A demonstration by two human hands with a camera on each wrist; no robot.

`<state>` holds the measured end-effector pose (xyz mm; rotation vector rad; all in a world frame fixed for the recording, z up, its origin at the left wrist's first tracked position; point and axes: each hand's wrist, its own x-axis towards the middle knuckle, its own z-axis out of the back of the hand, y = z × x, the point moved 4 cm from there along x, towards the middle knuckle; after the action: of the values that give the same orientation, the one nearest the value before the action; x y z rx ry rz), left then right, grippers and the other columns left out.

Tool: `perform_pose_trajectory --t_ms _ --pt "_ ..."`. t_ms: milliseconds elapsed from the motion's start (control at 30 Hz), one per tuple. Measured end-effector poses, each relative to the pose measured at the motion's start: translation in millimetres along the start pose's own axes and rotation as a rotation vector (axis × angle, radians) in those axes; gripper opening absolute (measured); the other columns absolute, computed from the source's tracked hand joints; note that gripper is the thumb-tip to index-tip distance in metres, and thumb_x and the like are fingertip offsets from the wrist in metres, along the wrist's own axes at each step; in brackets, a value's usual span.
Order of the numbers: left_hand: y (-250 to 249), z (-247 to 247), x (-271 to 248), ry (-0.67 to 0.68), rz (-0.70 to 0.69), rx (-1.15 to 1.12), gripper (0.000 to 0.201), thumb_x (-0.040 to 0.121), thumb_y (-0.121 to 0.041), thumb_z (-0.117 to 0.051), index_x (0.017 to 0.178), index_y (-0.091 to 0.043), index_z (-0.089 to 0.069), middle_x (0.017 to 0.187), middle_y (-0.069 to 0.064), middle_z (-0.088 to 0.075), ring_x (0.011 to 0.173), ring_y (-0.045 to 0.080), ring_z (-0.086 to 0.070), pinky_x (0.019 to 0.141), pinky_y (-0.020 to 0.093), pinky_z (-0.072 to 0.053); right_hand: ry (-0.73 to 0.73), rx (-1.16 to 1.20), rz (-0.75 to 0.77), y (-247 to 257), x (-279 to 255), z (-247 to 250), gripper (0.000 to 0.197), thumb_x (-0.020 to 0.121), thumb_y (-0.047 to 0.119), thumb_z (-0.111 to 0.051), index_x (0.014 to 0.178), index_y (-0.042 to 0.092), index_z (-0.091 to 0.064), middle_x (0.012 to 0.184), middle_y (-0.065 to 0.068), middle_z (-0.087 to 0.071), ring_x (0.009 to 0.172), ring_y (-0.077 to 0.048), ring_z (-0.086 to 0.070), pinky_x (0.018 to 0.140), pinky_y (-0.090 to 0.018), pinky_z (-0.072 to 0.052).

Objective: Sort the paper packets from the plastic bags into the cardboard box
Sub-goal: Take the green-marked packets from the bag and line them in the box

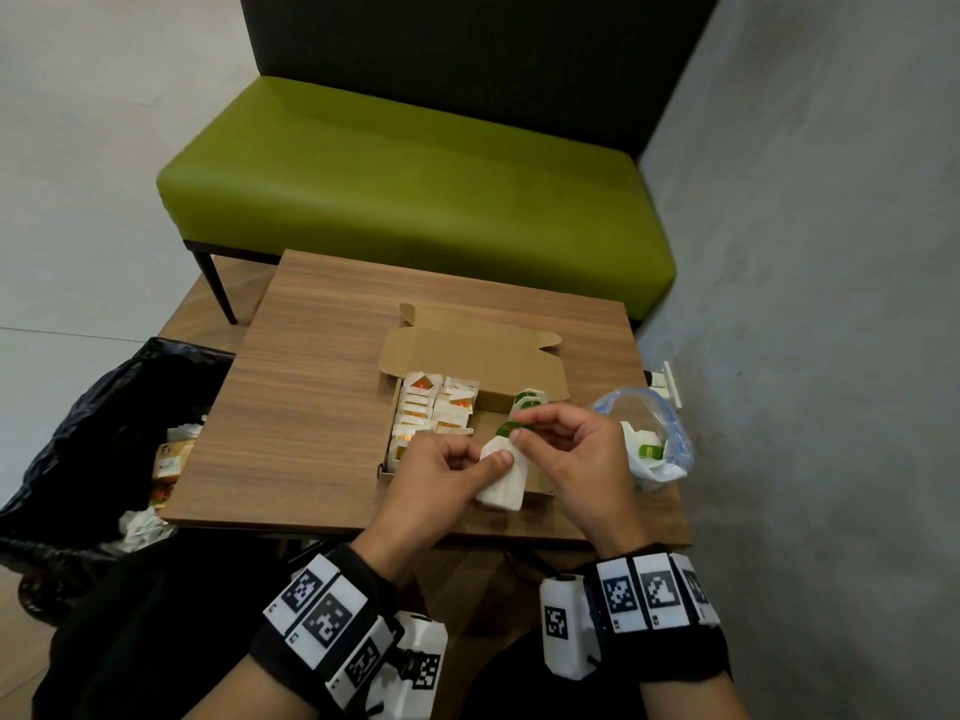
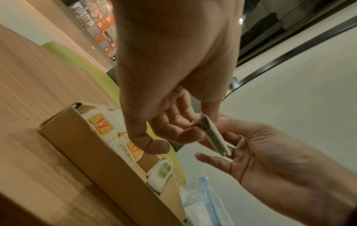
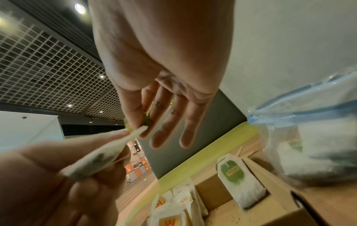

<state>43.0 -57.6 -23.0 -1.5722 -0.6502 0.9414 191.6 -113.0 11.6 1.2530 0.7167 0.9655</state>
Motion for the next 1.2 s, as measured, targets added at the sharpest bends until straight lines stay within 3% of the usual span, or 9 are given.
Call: perform_pose_trajectory --t_ms 100,233,367,533,633,700,867,1033,1200 --pt "2.7 -2.0 0.5 0.009 0.067 -0.085 0.023 0.084 -0.026 -0.074 0.072 -0.007 -0.072 0.067 0.007 -0.068 0.064 0.018 -0.061 0.058 0.032 -0.048 0.054 0.016 0.034 -1.0 -5.7 0.0 0.024 0.079 -0.005 -0.076 0.088 0.016 -0.077 0.092 0.000 -0.077 0.089 -0.015 -0.073 0.079 -0.026 -0.058" --pt "7.4 -1.5 1.6 0.031 0.116 -0.170 0.020 0.088 -0.020 -0.070 0.084 0.000 -0.072 0.076 0.011 -0.069 0.070 0.022 -0.061 0.059 0.029 -0.049 0.107 -0.007 0.001 -6.0 -11.9 -0.3 0.028 0.080 -0.006 -0.074 0.088 0.020 -0.078 0.096 0.003 -0.077 0.094 -0.015 -0.072 0.084 -0.028 -0.058" --pt "6.6 -2.1 -0.1 0.099 0.143 -0.222 0.024 0.082 -0.031 -0.068 0.084 -0.009 -0.075 0.082 0.008 -0.071 0.074 0.015 -0.065 0.061 0.027 -0.052 0.095 -0.031 -0.041 -8.7 -14.7 3.7 0.025 0.082 -0.002 -0.074 0.095 0.019 -0.079 0.097 0.007 -0.077 0.088 -0.017 -0.072 0.077 -0.028 -0.059" --pt "6.7 -1.8 0.2 0.128 0.146 -0.215 0.038 0.085 -0.039 -0.062 0.094 -0.005 -0.076 0.097 0.017 -0.073 0.085 0.020 -0.067 0.071 0.033 -0.053 0.085 -0.080 0.000 -8.6 -14.5 4.8 0.016 0.083 0.003 -0.075 0.092 0.016 -0.079 0.093 0.005 -0.077 0.090 -0.013 -0.071 0.080 -0.025 -0.058" --pt "6.3 1.6 1.4 0.102 0.076 -0.121 0.024 0.087 -0.031 -0.066 0.092 -0.010 -0.077 0.094 0.011 -0.074 0.088 0.021 -0.067 0.079 0.041 -0.054 0.053 -0.073 0.004 -11.4 -13.0 5.2 0.017 0.082 0.003 -0.076 0.089 0.018 -0.079 0.091 0.004 -0.077 0.088 -0.012 -0.072 0.078 -0.025 -0.058" --pt "4.2 3.1 2.9 0.094 -0.019 0.033 0.011 0.090 -0.024 -0.067 0.090 -0.017 -0.077 0.088 0.001 -0.075 0.085 0.012 -0.068 0.076 0.033 -0.055 0.020 -0.058 -0.017 -13.6 -12.4 5.9 0.021 0.080 0.001 -0.078 0.089 0.020 -0.077 0.090 0.002 -0.077 0.085 -0.015 -0.072 0.075 -0.028 -0.059" --pt "0.7 0.9 2.4 0.043 -0.161 0.192 0.009 0.091 -0.024 -0.068 0.095 -0.025 -0.076 0.087 -0.005 -0.074 0.085 0.011 -0.068 0.075 0.029 -0.057 0.053 0.008 -0.096 -14.5 -6.5 7.7 0.042 0.079 -0.002 -0.077 0.116 0.016 -0.068 0.089 -0.007 -0.077 0.087 -0.022 -0.073 0.081 -0.030 -0.060" --pt "-3.1 -3.8 6.9 0.011 -0.209 0.220 0.014 0.090 -0.021 -0.070 0.103 -0.024 -0.074 0.087 -0.006 -0.073 0.080 0.006 -0.067 0.068 0.022 -0.054 0.111 -0.047 -0.131 -8.1 1.8 8.3 0.022 0.078 -0.001 -0.079 0.091 0.016 -0.075 0.090 -0.007 -0.076 0.088 -0.026 -0.072 0.081 -0.037 -0.061" --pt "-2.6 -6.3 13.6 -0.003 -0.257 0.397 0.013 0.092 -0.024 -0.066 0.100 -0.030 -0.074 0.088 -0.014 -0.072 0.084 0.000 -0.062 0.069 0.014 -0.047 0.155 -0.152 -0.094 3.6 11.8 19.9 0.015 0.081 0.007 -0.079 0.093 0.015 -0.077 0.087 -0.007 -0.075 0.080 -0.024 -0.068 0.076 -0.038 -0.058"
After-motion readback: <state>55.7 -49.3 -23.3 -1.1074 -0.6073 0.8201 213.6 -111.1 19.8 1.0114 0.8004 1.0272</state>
